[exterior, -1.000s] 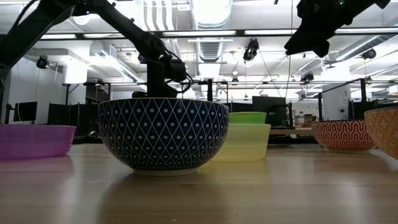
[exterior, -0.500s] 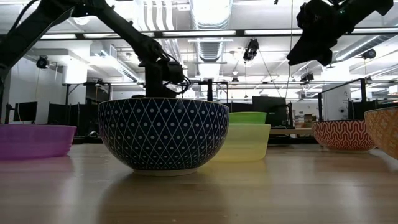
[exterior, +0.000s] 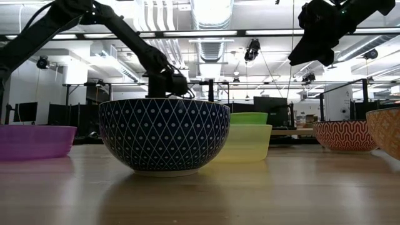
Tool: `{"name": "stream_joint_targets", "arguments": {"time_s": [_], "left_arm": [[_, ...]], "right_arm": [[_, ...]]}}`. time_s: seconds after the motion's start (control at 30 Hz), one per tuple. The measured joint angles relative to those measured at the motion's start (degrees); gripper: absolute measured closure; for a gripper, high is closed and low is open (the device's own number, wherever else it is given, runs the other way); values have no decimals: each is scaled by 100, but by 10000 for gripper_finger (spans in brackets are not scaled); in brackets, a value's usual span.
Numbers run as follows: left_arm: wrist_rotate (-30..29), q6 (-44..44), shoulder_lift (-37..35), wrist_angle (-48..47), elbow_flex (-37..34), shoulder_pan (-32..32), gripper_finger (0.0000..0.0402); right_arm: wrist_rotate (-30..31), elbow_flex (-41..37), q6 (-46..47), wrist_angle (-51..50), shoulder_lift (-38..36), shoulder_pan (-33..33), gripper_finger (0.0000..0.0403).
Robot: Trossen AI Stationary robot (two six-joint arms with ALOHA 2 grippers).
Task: Place and stack bowls onto a shelf
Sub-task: Stack the orange bowl on top of the green bowl on the shelf
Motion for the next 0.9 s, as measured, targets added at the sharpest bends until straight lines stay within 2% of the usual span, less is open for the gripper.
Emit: {"name": "stream_joint_targets", "arguments": {"time_s": [0.1,0.47,0.63,0.77,0.9], "left_arm": [[30,-22,-66,-14,4,-11,389],[-153,-13,-649,-157,453,-161,401],[-514,130,-876,-156,1114,-236,401],[-535,333,-884,-167,1826,-266,401],[-807,569,-887,-83,2612,-330,401]], "right_arm": [[0,2,0,0,0,0,303],[-44,-41,151,-245,-123,131,310],[-21,-175,317,-166,-416,328,316],[0,-338,415,-23,-662,457,319],[-7,-383,496,-29,-856,476,317]]}}
